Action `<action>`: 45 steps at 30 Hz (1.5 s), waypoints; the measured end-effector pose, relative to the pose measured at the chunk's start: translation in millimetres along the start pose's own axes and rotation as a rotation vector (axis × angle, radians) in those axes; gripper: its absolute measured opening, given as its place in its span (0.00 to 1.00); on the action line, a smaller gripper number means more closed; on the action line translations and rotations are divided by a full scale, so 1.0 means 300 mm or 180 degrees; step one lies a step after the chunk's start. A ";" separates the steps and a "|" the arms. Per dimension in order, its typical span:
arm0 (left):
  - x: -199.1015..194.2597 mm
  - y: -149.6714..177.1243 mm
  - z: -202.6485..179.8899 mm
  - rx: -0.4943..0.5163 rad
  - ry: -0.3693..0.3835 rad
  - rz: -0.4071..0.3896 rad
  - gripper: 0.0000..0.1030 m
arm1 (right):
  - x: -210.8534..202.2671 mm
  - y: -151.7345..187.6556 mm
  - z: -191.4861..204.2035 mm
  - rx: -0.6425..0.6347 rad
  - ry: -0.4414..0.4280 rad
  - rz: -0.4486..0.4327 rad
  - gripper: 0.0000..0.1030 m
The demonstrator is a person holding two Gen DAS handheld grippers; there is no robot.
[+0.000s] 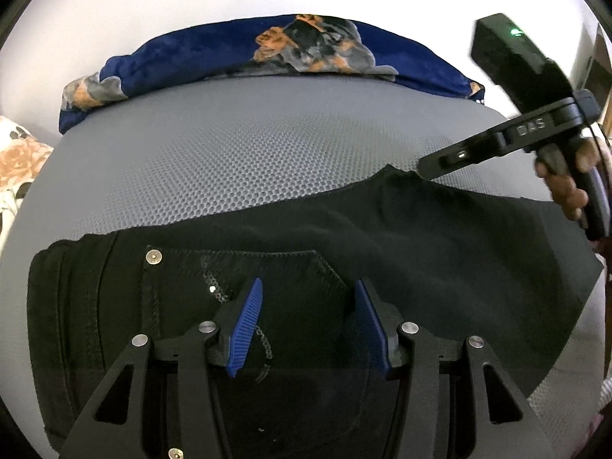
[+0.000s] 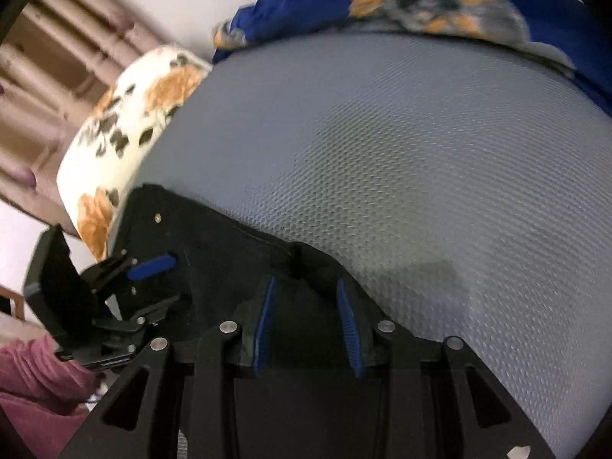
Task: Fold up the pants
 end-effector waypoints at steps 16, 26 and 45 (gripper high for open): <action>-0.004 0.028 0.046 -0.0226 0.0227 -0.0052 0.50 | 0.075 -0.043 0.043 -0.0178 0.0339 -0.0068 0.04; -0.054 -0.031 -0.030 -0.0043 0.0252 -0.0144 0.51 | -0.036 -0.050 0.054 0.0092 0.0542 -0.0488 0.30; 0.080 -0.015 -0.132 0.0080 0.0388 0.0091 0.52 | -0.300 0.470 -0.205 0.0960 0.1562 -0.0820 0.27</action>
Point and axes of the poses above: each gripper's, at about its wrist camera, not at the fingertips, and x roughly the way its jaws point, z to its left, y to its underside, the point moved 2 cm from there along x, roughly the way its jaws point, and after that the axes turned 2 degrees about x, right-handed, at the moved point
